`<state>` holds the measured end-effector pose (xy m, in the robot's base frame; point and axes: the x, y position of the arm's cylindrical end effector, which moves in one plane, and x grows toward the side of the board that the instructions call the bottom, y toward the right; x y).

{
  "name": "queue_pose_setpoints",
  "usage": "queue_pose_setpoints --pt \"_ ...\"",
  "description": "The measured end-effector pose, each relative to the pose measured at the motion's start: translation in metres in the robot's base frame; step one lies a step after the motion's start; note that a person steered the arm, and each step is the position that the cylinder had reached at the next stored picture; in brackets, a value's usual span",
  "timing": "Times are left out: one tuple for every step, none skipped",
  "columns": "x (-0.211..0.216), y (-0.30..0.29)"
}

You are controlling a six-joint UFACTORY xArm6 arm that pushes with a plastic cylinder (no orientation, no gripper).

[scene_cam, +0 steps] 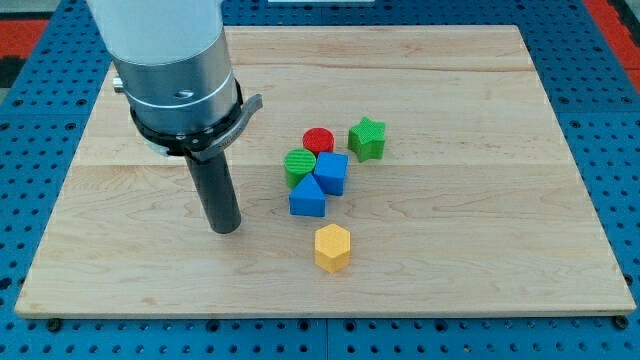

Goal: Move the blue cube below to the green star

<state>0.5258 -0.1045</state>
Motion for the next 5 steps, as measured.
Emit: queue_pose_setpoints --pt "0.0 -0.003" --pt "0.005 -0.03" --pt "0.049 -0.056" --pt "0.066 -0.024" --pt "0.065 0.023"
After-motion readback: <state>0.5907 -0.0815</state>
